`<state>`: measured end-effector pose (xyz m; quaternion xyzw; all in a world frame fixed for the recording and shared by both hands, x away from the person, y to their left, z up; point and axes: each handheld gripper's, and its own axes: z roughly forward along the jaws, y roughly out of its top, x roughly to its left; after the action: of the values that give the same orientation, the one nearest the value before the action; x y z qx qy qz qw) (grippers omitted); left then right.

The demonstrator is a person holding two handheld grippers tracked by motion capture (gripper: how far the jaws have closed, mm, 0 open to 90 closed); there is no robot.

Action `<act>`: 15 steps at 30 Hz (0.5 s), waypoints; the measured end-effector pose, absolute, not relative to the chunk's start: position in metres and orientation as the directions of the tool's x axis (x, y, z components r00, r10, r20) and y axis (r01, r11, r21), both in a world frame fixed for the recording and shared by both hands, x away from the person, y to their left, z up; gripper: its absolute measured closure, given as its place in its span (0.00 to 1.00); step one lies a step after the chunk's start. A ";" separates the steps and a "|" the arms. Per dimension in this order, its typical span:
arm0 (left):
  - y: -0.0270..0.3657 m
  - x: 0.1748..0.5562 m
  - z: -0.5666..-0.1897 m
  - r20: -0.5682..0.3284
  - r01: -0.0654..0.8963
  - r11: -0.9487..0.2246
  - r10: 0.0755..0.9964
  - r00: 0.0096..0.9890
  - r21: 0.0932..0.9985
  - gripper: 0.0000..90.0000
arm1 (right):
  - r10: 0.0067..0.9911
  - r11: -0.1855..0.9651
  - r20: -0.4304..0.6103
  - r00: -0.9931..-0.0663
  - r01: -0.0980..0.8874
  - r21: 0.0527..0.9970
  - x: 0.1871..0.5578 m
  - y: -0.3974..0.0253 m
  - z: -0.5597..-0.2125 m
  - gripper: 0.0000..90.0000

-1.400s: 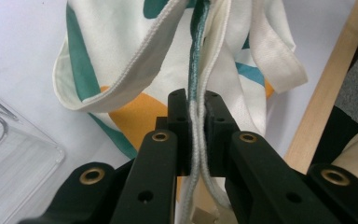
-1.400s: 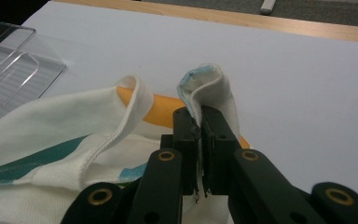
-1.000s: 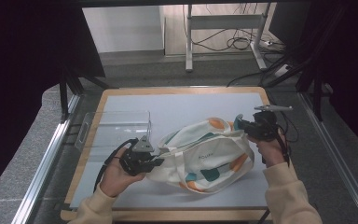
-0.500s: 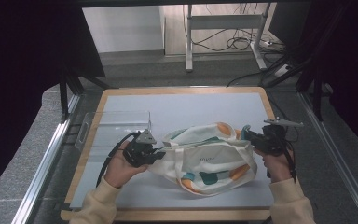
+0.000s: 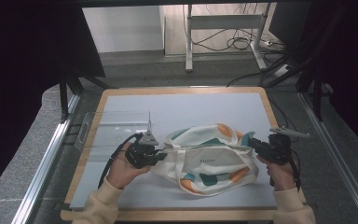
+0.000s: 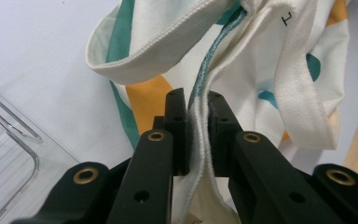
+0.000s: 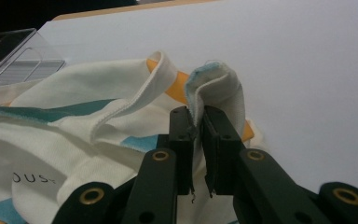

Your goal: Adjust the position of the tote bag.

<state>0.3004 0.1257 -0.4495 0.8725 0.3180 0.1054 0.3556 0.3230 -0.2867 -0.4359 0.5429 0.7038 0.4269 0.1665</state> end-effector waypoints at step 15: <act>0.129 0.298 -0.448 -0.100 0.472 -0.518 0.591 0.801 0.713 0.63 | 0.895 0.021 0.242 -0.374 0.578 0.816 0.319 -0.295 -0.429 0.62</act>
<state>0.2978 0.1288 -0.4485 0.8679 0.3060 0.0776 0.3836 0.3191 -0.2949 -0.4289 0.5315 0.6929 0.4549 0.1744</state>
